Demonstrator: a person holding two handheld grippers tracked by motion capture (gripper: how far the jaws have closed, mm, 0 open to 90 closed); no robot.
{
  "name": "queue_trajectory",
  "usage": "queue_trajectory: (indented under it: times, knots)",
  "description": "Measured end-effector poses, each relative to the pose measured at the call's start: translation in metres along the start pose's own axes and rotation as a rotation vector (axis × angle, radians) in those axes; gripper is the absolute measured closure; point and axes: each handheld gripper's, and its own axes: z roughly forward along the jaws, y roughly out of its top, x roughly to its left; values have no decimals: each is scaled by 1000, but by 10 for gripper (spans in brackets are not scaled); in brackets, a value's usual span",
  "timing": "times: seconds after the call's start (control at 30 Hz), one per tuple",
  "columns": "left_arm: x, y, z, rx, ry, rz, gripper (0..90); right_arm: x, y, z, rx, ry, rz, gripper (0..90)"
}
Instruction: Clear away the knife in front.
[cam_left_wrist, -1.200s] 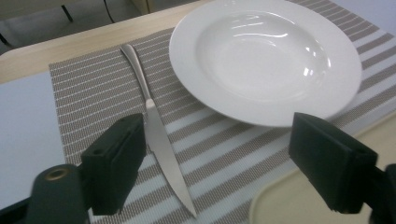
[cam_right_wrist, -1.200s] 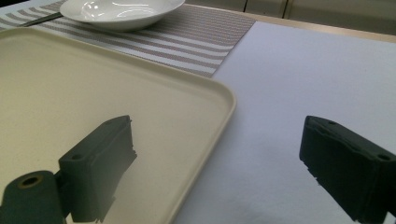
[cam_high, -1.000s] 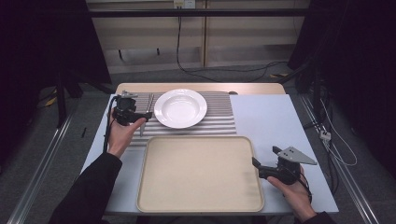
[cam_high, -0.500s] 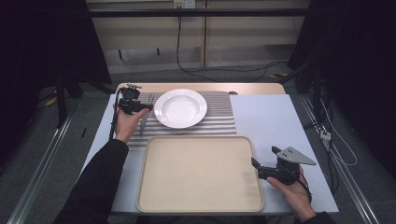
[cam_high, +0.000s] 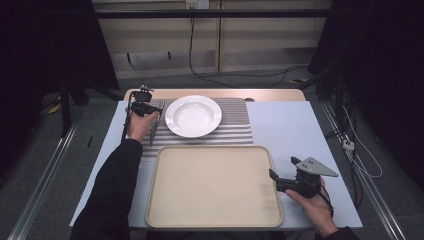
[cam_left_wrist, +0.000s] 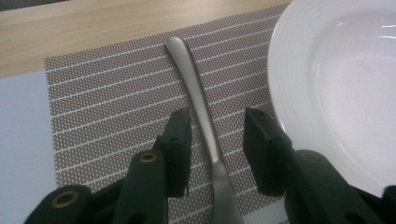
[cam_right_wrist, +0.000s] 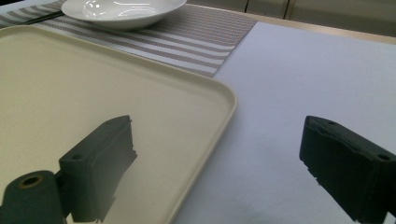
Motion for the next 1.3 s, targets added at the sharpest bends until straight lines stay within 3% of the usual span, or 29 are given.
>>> queue_trajectory:
  times: [0.2,0.27,0.4,0.53,0.63,0.8,0.87,1.0,1.3]
  knots:
    - [-2,1,14,44,0,0,684,0,0,0,-2,0,-5,101]
    - [-1,1,17,63,22,0,693,0,0,0,-2,1,-4,101]
    - [4,-1,21,51,7,-34,709,0,0,0,0,2,-2,102]
    - [1,2,24,58,30,-20,716,0,0,1,0,5,-3,102]
    - [0,3,25,56,40,-50,724,1,0,1,1,6,-7,103]
    - [-4,7,25,95,52,-19,771,1,0,1,-2,7,-5,103]
    - [-4,7,26,90,50,-40,772,1,0,1,-3,6,-4,103]
    - [-2,9,25,111,30,-43,784,1,0,0,-4,7,-6,104]
    - [-1,9,23,130,23,-26,800,1,0,1,1,5,-6,104]
